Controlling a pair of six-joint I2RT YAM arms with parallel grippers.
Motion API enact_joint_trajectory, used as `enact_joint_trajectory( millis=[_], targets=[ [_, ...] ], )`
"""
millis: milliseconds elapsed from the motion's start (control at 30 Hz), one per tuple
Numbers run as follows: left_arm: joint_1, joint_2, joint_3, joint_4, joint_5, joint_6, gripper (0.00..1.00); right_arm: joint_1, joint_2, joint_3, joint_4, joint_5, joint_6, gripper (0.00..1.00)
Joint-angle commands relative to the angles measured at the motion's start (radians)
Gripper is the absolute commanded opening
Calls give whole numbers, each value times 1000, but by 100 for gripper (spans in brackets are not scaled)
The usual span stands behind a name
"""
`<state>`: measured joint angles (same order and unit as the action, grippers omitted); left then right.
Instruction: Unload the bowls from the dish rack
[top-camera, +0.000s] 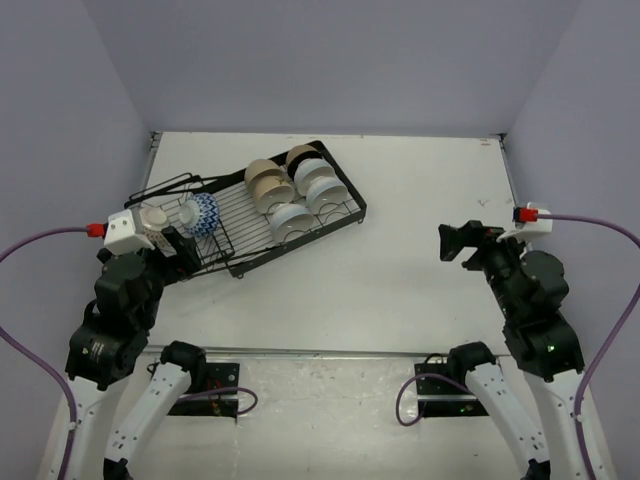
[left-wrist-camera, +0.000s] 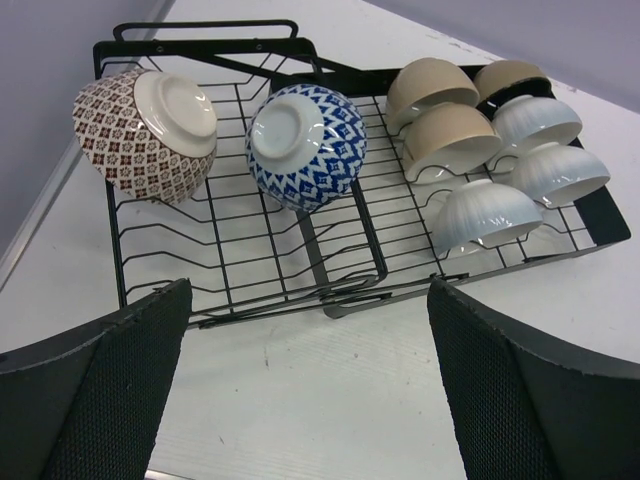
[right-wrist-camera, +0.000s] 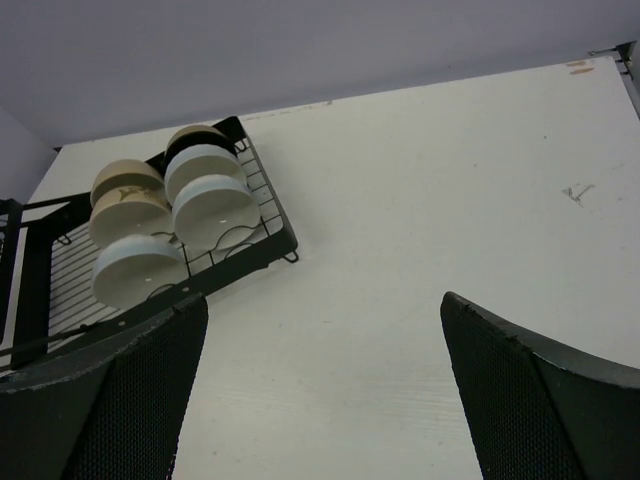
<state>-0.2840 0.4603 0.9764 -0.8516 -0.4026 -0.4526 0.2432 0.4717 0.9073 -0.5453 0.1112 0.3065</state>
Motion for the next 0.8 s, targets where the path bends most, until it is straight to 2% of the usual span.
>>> enact_joint_trajectory(
  millis=[0,267,400,600,767],
  targets=[
    [-4,6,-8,39,-21,6,100,4,10,-5,36,-16,6,99],
    [-4,21,15,36,-10,-1,100,4,-11,-22,67,-47,0,99],
    [-4,31,18,33,-53,-29,100,4,-10,-31,77,-76,12,99],
    [-4,54,1,92,-90,-96,100,4,33,-45,96,-232,23,99],
    [-4,180,40,129,-129,-178,100,4,70,-65,131,-323,35,99]
  ],
)
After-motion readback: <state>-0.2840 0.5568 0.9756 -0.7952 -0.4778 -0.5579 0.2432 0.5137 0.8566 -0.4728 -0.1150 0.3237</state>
